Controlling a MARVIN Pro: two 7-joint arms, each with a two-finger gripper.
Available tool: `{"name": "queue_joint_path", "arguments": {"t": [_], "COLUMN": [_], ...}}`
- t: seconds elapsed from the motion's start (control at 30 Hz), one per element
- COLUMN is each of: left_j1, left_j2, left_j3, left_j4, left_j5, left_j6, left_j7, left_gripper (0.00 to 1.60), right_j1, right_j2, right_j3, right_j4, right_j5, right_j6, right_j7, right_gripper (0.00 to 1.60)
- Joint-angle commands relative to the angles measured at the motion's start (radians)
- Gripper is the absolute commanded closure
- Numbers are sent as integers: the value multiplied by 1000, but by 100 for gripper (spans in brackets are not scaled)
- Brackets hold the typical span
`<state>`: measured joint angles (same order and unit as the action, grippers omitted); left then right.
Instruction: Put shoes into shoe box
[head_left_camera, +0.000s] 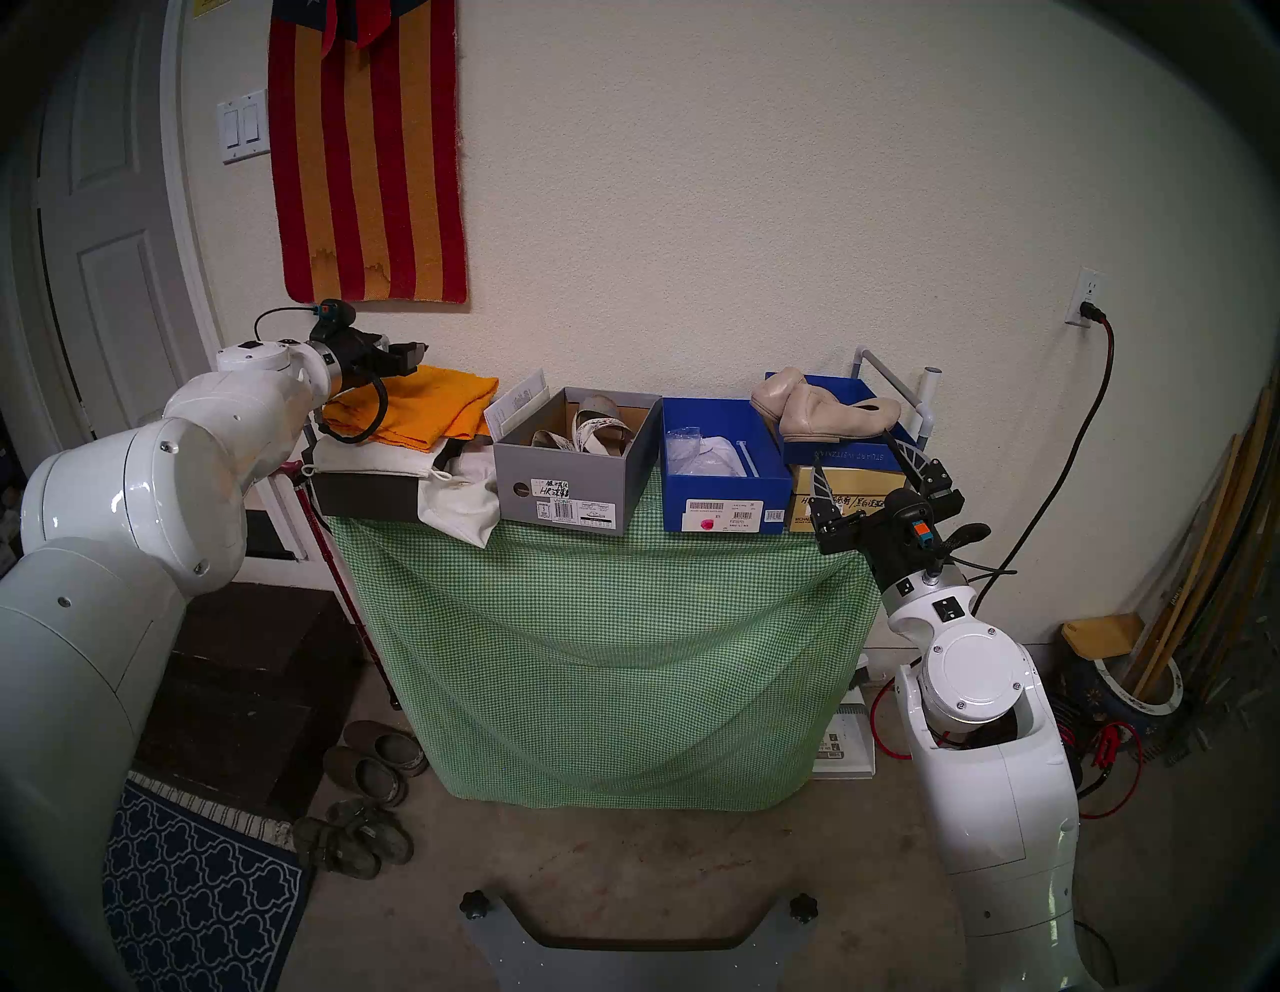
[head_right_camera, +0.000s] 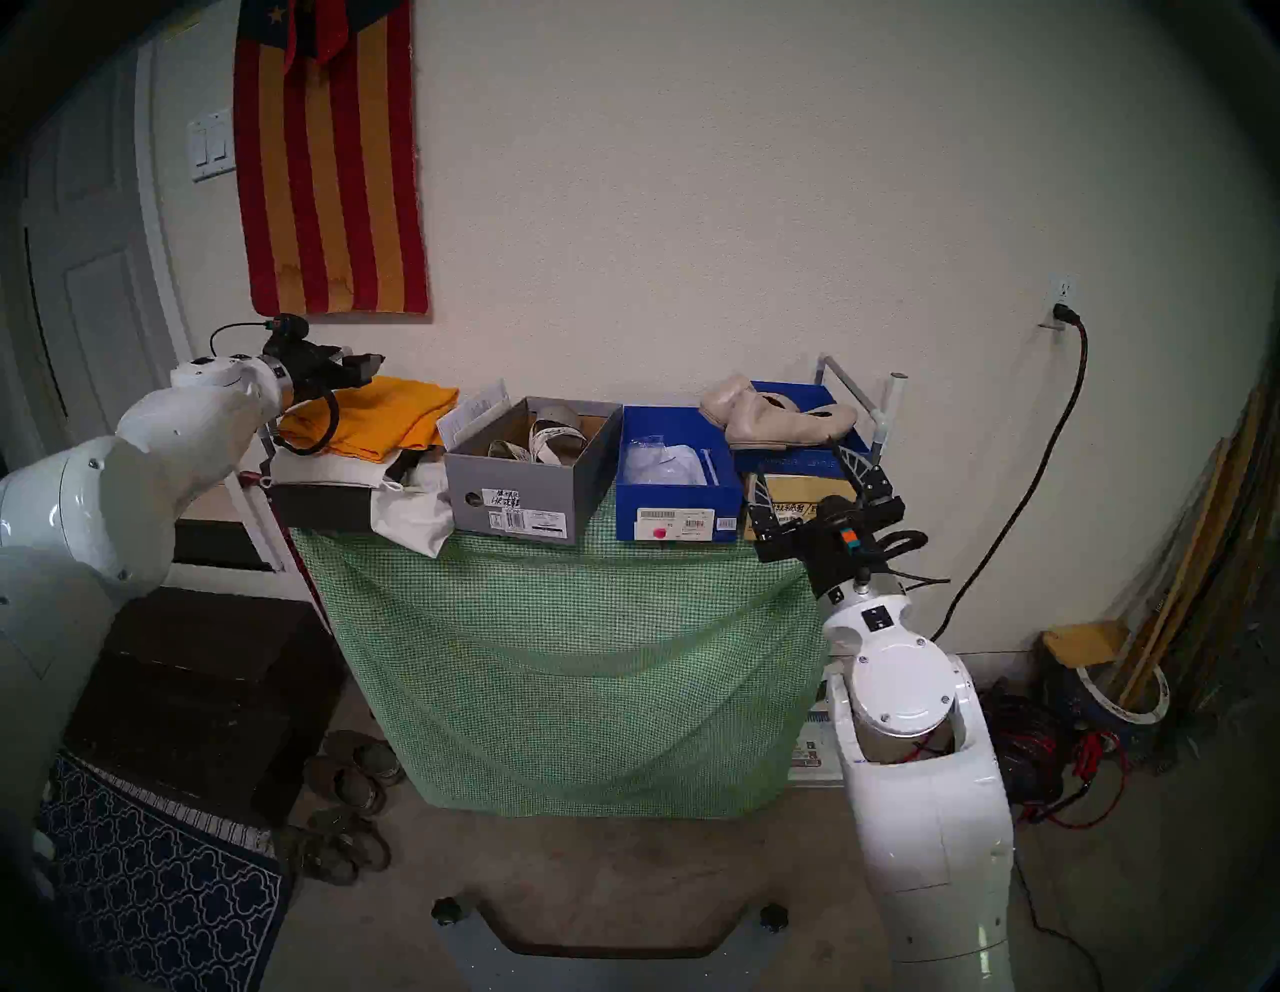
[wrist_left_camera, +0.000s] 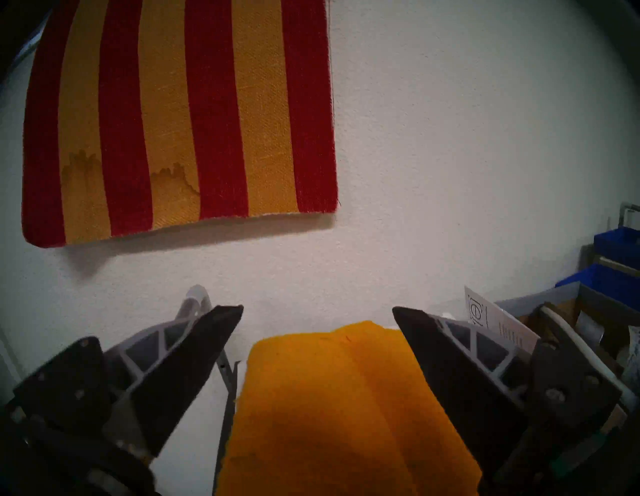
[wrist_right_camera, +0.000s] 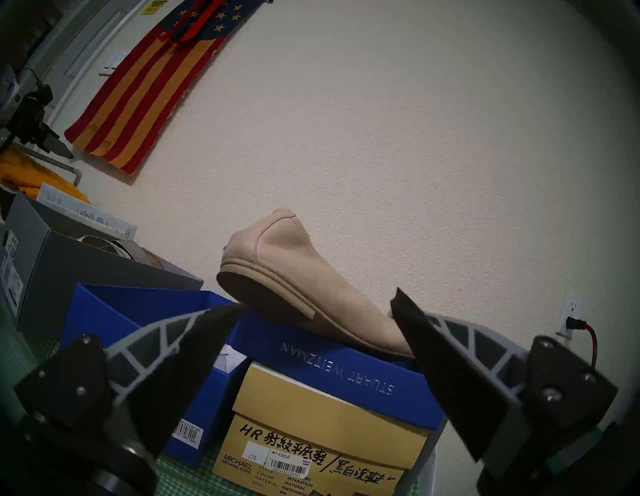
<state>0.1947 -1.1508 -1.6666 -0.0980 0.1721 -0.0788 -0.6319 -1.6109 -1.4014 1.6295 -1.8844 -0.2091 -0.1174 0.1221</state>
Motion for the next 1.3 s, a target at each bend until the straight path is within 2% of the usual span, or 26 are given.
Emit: {"name": "queue_joint_path", "arguments": {"t": [0.0, 0.47, 0.6, 0.63, 0.8, 1.27], "left_j1": [15, 42, 43, 53, 53, 75], "left_j2": [2, 6, 6, 8, 8, 12], "left_j3": [2, 2, 1, -2, -2, -18], "left_j4": [-6, -22, -23, -30, -30, -47], "left_j5": [1, 9, 9, 5, 5, -8], "left_j6": [-37, -113, -116, -144, -144, -199], "left_j7": [-9, -33, -34, -43, -43, -62], "left_gripper": [0, 0, 0, 0, 0, 0], "right_j1": [-1, -1, -1, 8, 8, 80], "right_j2": [1, 1, 1, 2, 2, 8], "right_j3": [-1, -1, -1, -1, -1, -16], "right_j4": [0, 0, 0, -3, -3, 0], "right_j5": [-1, -1, -1, -2, -2, -8], "right_j6": [0, 0, 0, -2, -2, 2], "right_j7": [1, 0, 0, 0, 0, 9], "right_gripper": [0, 0, 0, 0, 0, 0]}}
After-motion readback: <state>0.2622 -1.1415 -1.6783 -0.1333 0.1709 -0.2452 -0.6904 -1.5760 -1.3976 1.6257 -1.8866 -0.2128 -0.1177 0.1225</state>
